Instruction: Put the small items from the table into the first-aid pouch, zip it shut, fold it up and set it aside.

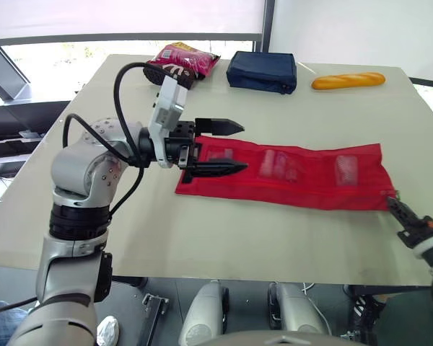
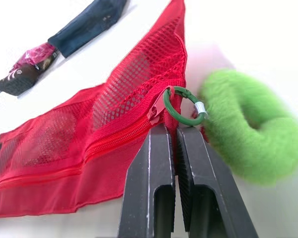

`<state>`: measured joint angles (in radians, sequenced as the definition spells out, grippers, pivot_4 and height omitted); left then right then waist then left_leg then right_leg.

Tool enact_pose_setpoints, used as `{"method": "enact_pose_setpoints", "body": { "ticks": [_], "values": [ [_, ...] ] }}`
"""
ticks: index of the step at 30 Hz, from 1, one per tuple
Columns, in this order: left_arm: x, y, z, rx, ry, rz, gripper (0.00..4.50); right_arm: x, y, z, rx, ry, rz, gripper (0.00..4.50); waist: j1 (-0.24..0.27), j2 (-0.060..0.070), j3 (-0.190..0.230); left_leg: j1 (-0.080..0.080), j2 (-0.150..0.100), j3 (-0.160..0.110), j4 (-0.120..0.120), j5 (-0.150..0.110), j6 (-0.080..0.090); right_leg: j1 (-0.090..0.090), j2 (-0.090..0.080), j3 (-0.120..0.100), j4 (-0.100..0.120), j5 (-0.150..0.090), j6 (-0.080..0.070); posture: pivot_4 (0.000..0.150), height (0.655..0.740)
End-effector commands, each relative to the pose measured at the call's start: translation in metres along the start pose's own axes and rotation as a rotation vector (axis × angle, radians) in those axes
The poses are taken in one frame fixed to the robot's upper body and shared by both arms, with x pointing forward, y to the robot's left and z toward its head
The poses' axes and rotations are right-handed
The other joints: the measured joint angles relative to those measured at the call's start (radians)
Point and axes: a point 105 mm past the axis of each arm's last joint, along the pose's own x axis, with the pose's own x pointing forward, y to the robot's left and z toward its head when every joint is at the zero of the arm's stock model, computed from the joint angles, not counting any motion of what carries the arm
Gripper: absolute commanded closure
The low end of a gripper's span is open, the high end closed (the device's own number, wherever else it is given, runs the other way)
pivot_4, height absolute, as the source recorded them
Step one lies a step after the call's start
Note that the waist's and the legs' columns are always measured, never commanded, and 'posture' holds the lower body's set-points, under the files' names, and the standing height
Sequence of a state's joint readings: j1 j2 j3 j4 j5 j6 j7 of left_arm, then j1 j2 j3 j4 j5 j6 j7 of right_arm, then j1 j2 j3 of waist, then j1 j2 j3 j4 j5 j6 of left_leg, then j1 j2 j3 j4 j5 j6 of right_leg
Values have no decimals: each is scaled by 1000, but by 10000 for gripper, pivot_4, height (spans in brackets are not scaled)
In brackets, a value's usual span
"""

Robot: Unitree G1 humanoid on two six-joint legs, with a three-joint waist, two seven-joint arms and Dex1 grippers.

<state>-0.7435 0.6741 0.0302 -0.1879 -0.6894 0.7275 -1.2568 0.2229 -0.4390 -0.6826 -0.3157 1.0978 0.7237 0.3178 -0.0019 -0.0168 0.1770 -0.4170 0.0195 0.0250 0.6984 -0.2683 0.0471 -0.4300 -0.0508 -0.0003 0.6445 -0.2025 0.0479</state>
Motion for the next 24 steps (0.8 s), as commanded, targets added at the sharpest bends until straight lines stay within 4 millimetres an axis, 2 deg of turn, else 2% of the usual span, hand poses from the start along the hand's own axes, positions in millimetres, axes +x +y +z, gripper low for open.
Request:
{"method": "enact_pose_setpoints", "body": {
  "ticks": [1,5,8,11,15,18,21,24],
  "values": [
    [1,-7,14,76,-2,-23,0,-18,12,38,-72,-79,34,44457,-1,2,0,0,0,0,0,0,0,0,0,0,0,0,0,1500,7164],
    [-1,-6,13,91,5,-12,0,-26,34,60,-120,-94,112,44457,-5,2,1,1,0,2,0,0,0,0,1,2,0,-1,0,1500,7164],
    [-4,-6,12,97,11,-9,0,-21,76,73,-190,-70,259,44457,-11,2,1,1,1,2,0,0,0,0,2,2,0,-1,0,1500,7164],
    [-7,-6,14,109,13,-2,0,-11,112,71,-242,-5,382,44457,-13,3,1,2,2,4,0,0,0,-1,3,4,0,-1,0,1500,7164],
    [-11,-6,17,125,19,10,0,12,146,47,-319,129,465,44457,-11,2,1,2,2,3,0,0,0,-1,4,5,0,-1,0,1500,7164],
    [-13,-9,19,142,23,18,0,29,174,8,-394,273,581,44457,-9,1,2,1,1,3,0,0,0,-1,4,7,0,-1,0,1500,7164],
    [-15,-12,24,151,17,20,0,51,184,-24,-451,354,599,44457,-10,0,3,0,1,4,0,0,0,-2,4,9,-1,-1,0,1500,7164],
    [-16,-14,24,152,20,31,0,60,192,-50,-504,422,625,44457,-9,0,2,0,1,4,0,0,0,-2,4,9,-1,-1,0,1500,7164]
  ]
}}
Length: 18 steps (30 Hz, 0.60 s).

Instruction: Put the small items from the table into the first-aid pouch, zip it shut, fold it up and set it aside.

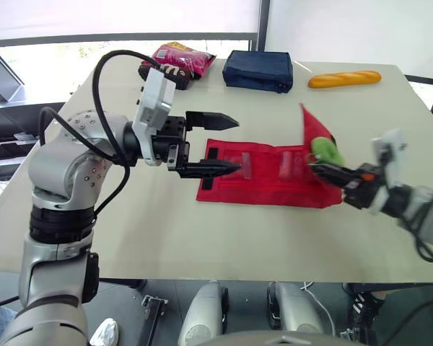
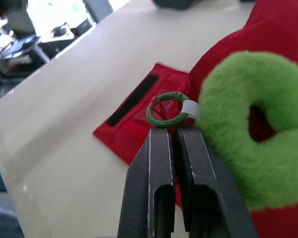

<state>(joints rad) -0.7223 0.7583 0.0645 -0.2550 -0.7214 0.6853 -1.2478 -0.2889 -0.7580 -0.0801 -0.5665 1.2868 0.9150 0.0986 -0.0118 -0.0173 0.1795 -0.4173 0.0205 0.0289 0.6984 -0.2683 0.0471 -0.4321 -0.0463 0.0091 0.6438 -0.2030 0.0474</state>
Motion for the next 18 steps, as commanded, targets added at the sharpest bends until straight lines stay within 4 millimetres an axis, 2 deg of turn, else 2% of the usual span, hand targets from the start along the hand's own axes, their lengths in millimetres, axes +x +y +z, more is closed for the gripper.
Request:
{"method": "enact_pose_setpoints", "body": {
  "ticks": [1,5,6,8,10,14,16,18],
  "values": [
    [-5,-4,11,50,-9,13,0,21,8,-20,-79,99,20,44457,2,0,0,0,0,0,0,0,0,0,0,0,0,0,0,1500,7164],
    [-7,-4,9,46,-5,36,0,39,10,-40,-144,155,10,44457,1,-1,0,-1,0,-1,0,0,0,0,0,0,0,1,-1,1500,7164],
    [-8,-4,8,45,-5,44,0,41,7,-42,-173,157,-8,38170,1,-1,0,-1,0,0,0,0,0,0,0,0,0,1,-1,1500,7164],
    [-10,-3,6,41,-4,56,0,41,7,-42,-230,161,1,29746,1,-1,0,-1,0,0,0,0,0,0,0,0,0,1,-1,1500,7164],
    [-12,-3,4,35,-3,63,0,36,15,-42,-233,163,62,23366,2,-1,0,-1,0,0,0,0,0,0,0,0,0,0,0,1500,7164],
    [-15,-3,-5,9,4,87,0,14,31,-40,-258,170,187,9652,4,-1,0,0,0,-1,0,0,0,0,0,0,0,0,0,1500,7164],
    [-17,-2,-14,-24,8,128,0,1,32,-29,-306,115,206,332,3,-1,0,0,0,-1,0,0,0,0,0,-1,0,1,1,1500,7164],
    [-21,0,-24,-69,16,181,0,-12,29,-18,-362,45,196,332,3,-1,0,0,0,-1,0,0,0,0,0,0,0,1,1,1500,7164]
  ]
}}
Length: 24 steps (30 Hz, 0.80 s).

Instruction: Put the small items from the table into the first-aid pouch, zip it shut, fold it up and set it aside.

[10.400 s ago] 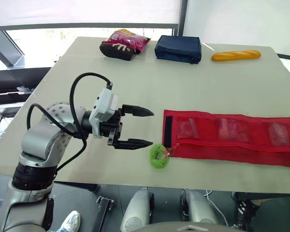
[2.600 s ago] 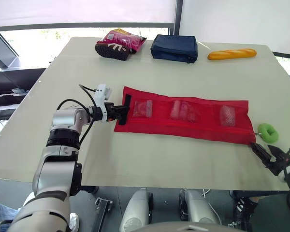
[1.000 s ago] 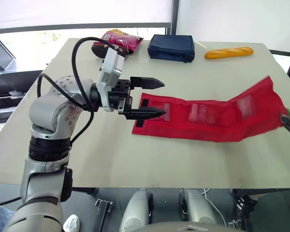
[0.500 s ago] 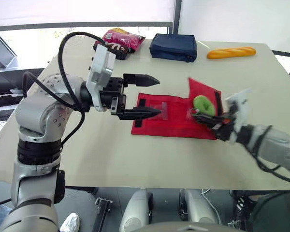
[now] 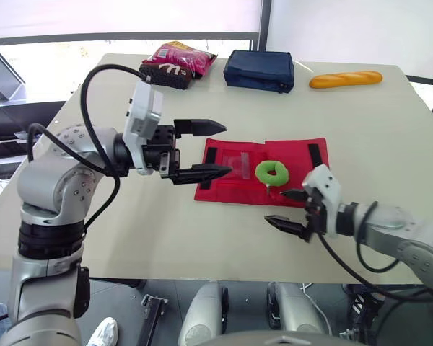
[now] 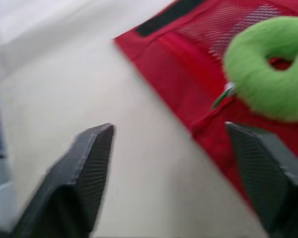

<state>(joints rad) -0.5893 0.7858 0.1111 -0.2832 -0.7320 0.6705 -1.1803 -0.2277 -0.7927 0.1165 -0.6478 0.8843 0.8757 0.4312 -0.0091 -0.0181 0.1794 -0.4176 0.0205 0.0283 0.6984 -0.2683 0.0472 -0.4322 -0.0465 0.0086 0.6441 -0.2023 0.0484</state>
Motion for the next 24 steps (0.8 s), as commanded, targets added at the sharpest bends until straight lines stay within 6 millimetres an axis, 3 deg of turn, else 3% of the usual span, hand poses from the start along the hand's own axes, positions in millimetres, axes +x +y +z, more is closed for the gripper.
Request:
{"method": "enact_pose_setpoints", "body": {
  "ticks": [1,7,13,17,24],
  "values": [
    [-9,3,-9,-25,9,99,0,-30,1,30,-161,-163,-19,332,0,0,0,0,0,0,0,0,0,0,0,0,0,0,0,1500,7164],
    [-17,23,-46,-182,70,377,0,-65,-11,33,-290,-226,-104,332,1,0,0,2,1,0,0,0,0,1,0,0,0,-1,0,1500,7164],
    [-33,43,-86,-345,173,685,0,-85,-19,43,-370,-268,-124,332,3,-1,0,2,0,0,0,0,0,1,0,0,0,1,3,1500,7164],
    [-35,43,-106,-433,208,766,0,-89,-21,51,-407,-261,-110,332,0,-1,0,2,1,0,0,0,0,1,0,0,1,2,2,1500,7164],
    [-20,31,-149,-629,239,862,0,-84,-14,72,-466,-296,-81,332,5,-2,0,2,0,0,0,0,0,1,-1,0,1,4,-1,1500,7164]
  ]
}}
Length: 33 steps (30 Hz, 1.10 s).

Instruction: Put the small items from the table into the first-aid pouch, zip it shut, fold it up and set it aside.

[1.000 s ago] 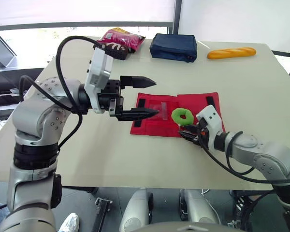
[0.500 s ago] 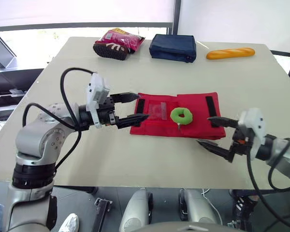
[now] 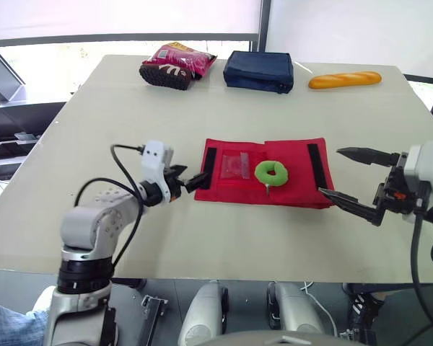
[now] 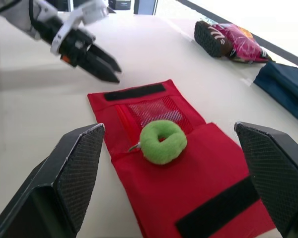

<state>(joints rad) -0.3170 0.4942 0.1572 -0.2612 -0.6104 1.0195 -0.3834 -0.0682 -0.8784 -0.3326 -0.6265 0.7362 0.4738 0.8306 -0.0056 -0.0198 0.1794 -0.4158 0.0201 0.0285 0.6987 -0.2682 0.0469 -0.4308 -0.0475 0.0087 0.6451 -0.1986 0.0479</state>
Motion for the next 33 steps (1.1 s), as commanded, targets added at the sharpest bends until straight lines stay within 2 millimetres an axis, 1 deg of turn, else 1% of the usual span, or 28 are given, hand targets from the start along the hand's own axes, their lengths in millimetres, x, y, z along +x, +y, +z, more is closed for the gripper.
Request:
{"method": "enact_pose_setpoints", "body": {
  "ticks": [1,3,5,7,10,12,13,15,16,19,21,22,24,26,30,33],
  "values": [
    [5,2,-5,-50,9,52,0,5,5,20,-50,-49,25,332,3,-1,0,0,0,0,0,0,0,0,0,0,0,0,0,1500,7164],
    [8,-2,-13,-91,32,36,0,8,6,27,-50,-74,34,332,6,0,-1,1,0,0,0,0,0,0,0,0,0,0,-1,1500,7164],
    [11,-1,-14,-148,35,41,0,11,6,35,-50,-98,40,332,8,0,-2,1,0,0,0,0,0,0,0,0,1,-1,-3,1500,7164],
    [13,0,-13,-200,33,34,0,14,6,40,-53,-111,48,332,14,0,-2,1,0,0,0,0,0,1,0,0,1,-2,-3,1500,7164],
    [17,-13,-6,-302,15,-57,0,16,6,43,-61,-112,57,332,22,0,-2,1,-1,-1,0,0,0,1,0,0,1,-2,-3,1500,7164],
    [17,-24,3,-363,-6,-141,5164,17,7,43,-64,-109,60,0,22,0,-2,1,-2,-1,0,0,0,1,0,-1,1,-1,-3,1500,7164],
    [16,-26,6,-381,-12,-165,6535,18,7,43,-64,-106,63,0,22,0,-2,0,-2,-1,0,0,0,1,-1,-1,1,-1,-3,1500,7164],
    [15,-24,11,-404,-20,-175,16180,19,8,42,-62,-102,68,0,20,-1,-2,-1,-3,-2,1,0,0,1,-1,-1,0,0,-1,1500,7164],
    [14,-21,13,-422,-28,-169,20058,19,8,41,-59,-99,68,0,19,-1,-2,-1,-3,-2,1,0,0,1,-1,-1,0,0,0,1500,7164],
    [8,-10,16,-446,-38,-145,34080,22,7,35,-51,-79,69,0,17,-1,-2,0,-2,-3,1,0,0,1,-1,-2,0,0,-1,1500,7164],
    [1,-2,17,-439,-37,-133,40191,23,8,32,-44,-67,76,0,17,-1,-2,0,-2,-3,1,0,0,1,-1,-2,1,-1,-2,1500,7164],
    [-3,2,16,-430,-32,-125,44636,24,8,30,-43,-63,79,0,16,-1,-2,0,-2,-3,1,0,0,1,0,-2,1,-1,-3,1500,7164],
    [-8,7,16,-416,-21,-117,44868,25,9,28,-42,-57,83,0,16,-1,-2,0,-2,-3,1,0,0,1,-1,-2,1,-1,-3,1500,7164],
    [-18,14,13,-384,8,-121,44868,27,8,26,-41,-56,88,0,13,-1,-2,0,-2,-3,1,0,0,1,-1,-2,1,-1,-3,1500,7164],
    [-43,36,10,-292,79,-109,44868,30,9,25,-34,-55,113,0,3,-1,-1,0,-1,-3,0,0,0,0,0,-3,1,-2,-4,1500,7164],
    [-54,51,12,-237,118,-101,44868,33,10,21,-12,-38,139,0,2,-1,-1,0,0,-3,0,0,0,0,-1,-3,1,-2,-5,1500,7164]
  ]
}}
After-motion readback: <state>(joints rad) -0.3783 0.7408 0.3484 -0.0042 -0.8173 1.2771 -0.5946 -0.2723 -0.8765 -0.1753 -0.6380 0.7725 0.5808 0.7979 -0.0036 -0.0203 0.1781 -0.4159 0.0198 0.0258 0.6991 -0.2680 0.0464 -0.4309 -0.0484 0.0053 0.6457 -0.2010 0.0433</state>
